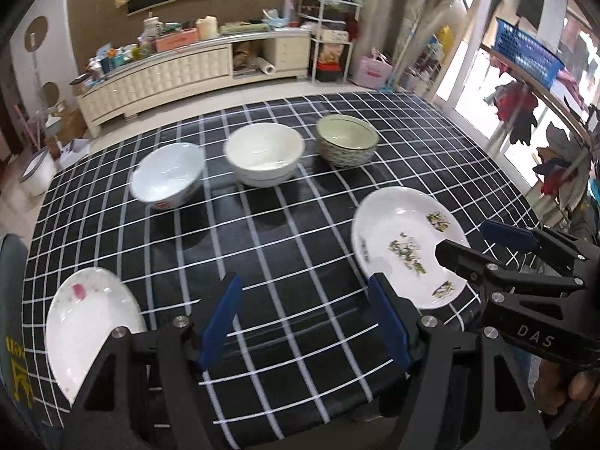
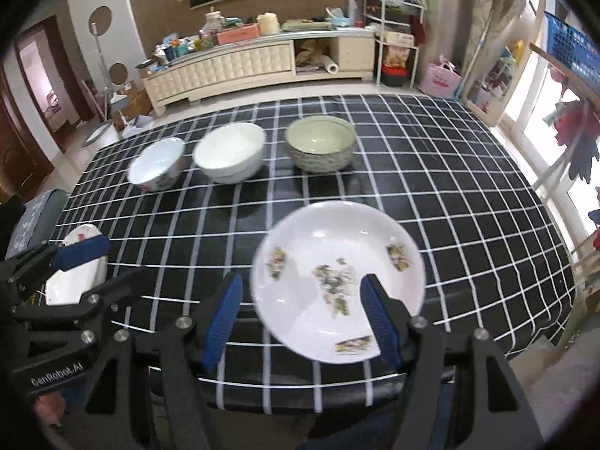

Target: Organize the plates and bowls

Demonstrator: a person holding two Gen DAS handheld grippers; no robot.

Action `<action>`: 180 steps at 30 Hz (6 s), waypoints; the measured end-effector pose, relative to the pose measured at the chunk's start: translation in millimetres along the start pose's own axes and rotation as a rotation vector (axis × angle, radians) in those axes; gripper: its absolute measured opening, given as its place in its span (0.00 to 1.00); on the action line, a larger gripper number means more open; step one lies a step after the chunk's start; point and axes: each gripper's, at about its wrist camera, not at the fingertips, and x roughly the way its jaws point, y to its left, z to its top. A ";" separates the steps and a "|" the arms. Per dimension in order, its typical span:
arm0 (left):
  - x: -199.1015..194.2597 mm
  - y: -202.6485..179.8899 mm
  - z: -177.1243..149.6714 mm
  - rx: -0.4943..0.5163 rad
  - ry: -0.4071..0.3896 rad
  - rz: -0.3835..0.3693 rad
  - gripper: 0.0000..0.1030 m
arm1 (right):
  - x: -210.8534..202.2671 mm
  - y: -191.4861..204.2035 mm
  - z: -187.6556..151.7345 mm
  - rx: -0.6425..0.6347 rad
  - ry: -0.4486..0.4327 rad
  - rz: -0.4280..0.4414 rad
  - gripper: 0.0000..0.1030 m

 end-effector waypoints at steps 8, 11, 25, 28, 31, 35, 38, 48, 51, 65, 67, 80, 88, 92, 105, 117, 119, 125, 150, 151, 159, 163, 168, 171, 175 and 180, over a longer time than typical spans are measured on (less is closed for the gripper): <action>41.0 -27.7 18.4 0.011 0.063 -0.037 0.66 | 20.3 -46.4 0.6 0.034 0.056 -0.050 0.68; 58.3 -34.5 20.8 0.013 0.089 -0.026 0.66 | 31.7 -59.6 1.8 0.049 0.080 -0.057 0.68; 119.8 -45.7 18.8 0.007 0.203 -0.007 0.66 | 83.5 -97.4 -10.8 0.105 0.176 -0.042 0.68; 130.3 -49.3 18.4 0.015 0.219 -0.005 0.66 | 88.6 -103.9 -10.3 0.114 0.175 -0.043 0.67; 138.9 -53.4 17.7 0.009 0.239 -0.032 0.66 | 93.1 -109.5 -8.7 0.126 0.171 -0.040 0.59; 149.6 -58.1 17.9 0.028 0.245 -0.004 0.63 | 100.9 -114.4 -8.3 0.140 0.183 -0.018 0.48; 156.0 -58.2 18.5 0.026 0.261 -0.009 0.54 | 105.1 -113.8 -11.1 0.131 0.199 0.001 0.43; 164.8 -54.0 14.9 -0.023 0.306 -0.082 0.29 | 104.7 -110.7 -10.9 0.124 0.194 0.013 0.30; 163.9 -62.2 13.2 0.012 0.298 -0.078 0.25 | 106.4 -111.2 -9.5 0.127 0.204 0.021 0.28; 134.4 -50.3 -0.2 0.015 0.239 -0.029 0.24 | 93.6 -80.7 -10.9 0.079 0.179 0.023 0.24; 127.4 -43.1 -3.5 0.010 0.229 -0.013 0.24 | 90.8 -71.2 -10.2 0.076 0.168 0.029 0.23; 60.8 29.7 -25.8 -0.102 0.142 0.062 0.23 | 59.5 17.7 4.4 -0.034 0.107 0.101 0.22; 21.5 88.4 -44.6 -0.200 0.100 0.115 0.23 | 53.9 85.9 14.7 -0.109 0.087 0.177 0.22; 0.5 121.1 -54.6 -0.254 0.081 0.148 0.22 | 52.2 120.3 18.7 -0.153 0.084 0.209 0.22; -50.0 212.2 -95.4 -0.389 0.044 0.229 0.21 | 61.9 219.9 12.0 -0.266 0.099 0.289 0.22; -54.0 249.0 -130.7 -0.464 0.073 0.260 0.20 | 78.7 260.2 -11.3 -0.313 0.170 0.304 0.22; -53.8 251.6 -134.0 -0.467 0.071 0.262 0.20 | 81.6 264.4 -12.8 -0.322 0.177 0.301 0.22; -47.1 262.1 -139.8 -0.478 0.091 0.265 0.20 | 91.0 273.2 -16.9 -0.324 0.201 0.290 0.22; -23.9 288.2 -136.5 -0.473 0.148 0.217 0.20 | 113.7 288.4 -4.9 -0.335 0.238 0.242 0.24; -24.1 289.0 -136.0 -0.473 0.149 0.216 0.20 | 114.2 289.3 -4.6 -0.337 0.240 0.239 0.24; -32.0 290.7 -131.9 -0.469 0.134 0.199 0.31 | 113.5 303.4 -6.5 -0.419 0.229 0.185 0.25; -34.5 286.6 -131.8 -0.452 0.131 0.204 0.36 | 113.9 299.2 -4.7 -0.395 0.237 0.205 0.25; -41.0 279.0 -130.0 -0.432 0.123 0.256 0.49 | 105.3 297.0 -6.4 -0.393 0.225 0.259 0.41; -50.8 274.6 -128.2 -0.413 0.098 0.263 0.50 | 98.1 296.3 -6.6 -0.384 0.212 0.280 0.51; -57.9 267.7 -124.5 -0.397 0.083 0.264 0.50 | 83.1 292.4 -2.7 -0.366 0.167 0.301 0.68; -67.8 247.4 -114.2 -0.333 0.052 0.307 0.50 | 58.3 278.8 3.2 -0.360 0.112 0.316 0.78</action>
